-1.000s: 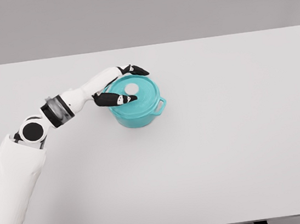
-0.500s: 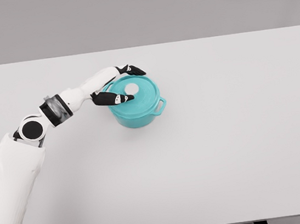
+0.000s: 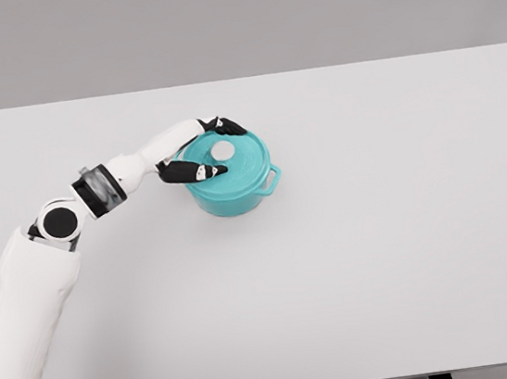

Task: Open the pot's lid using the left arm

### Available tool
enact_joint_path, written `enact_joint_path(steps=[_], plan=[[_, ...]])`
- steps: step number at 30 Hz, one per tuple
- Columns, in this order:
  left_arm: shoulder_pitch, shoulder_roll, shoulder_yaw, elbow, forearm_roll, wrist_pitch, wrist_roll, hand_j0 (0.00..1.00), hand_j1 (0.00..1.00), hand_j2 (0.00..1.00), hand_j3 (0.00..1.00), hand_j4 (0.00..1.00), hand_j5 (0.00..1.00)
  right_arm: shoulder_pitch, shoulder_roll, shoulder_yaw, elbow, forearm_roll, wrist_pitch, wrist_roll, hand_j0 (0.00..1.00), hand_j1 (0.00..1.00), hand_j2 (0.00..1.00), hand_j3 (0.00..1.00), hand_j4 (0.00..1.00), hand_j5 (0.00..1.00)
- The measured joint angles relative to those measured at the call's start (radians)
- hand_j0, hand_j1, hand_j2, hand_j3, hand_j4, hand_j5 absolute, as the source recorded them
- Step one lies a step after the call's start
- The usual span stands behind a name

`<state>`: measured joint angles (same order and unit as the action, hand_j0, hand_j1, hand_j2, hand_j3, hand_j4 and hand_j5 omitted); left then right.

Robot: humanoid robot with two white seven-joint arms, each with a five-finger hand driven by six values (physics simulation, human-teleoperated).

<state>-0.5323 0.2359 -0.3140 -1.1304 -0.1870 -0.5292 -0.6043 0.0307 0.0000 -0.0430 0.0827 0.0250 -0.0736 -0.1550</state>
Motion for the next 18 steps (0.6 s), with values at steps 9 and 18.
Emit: enact_joint_path(steps=[9, 18], plan=[[0.002, -0.001, 0.001, 0.009, -0.001, 0.0, 0.023, 0.61, 0.61, 0.61, 0.61, 0.61, 0.61, 0.0, 0.0, 0.0, 0.0, 0.0, 0.0, 0.0, 1.0, 1.0, 1.0, 1.0, 1.0, 1.0], [0.005, -0.001, 0.0, 0.007, -0.001, 0.0, 0.033, 0.61, 0.61, 0.61, 0.61, 0.61, 0.61, 0.0, 0.0, 0.0, 0.0, 0.0, 0.0, 0.0, 1.0, 1.0, 1.0, 1.0, 1.0, 1.0]])
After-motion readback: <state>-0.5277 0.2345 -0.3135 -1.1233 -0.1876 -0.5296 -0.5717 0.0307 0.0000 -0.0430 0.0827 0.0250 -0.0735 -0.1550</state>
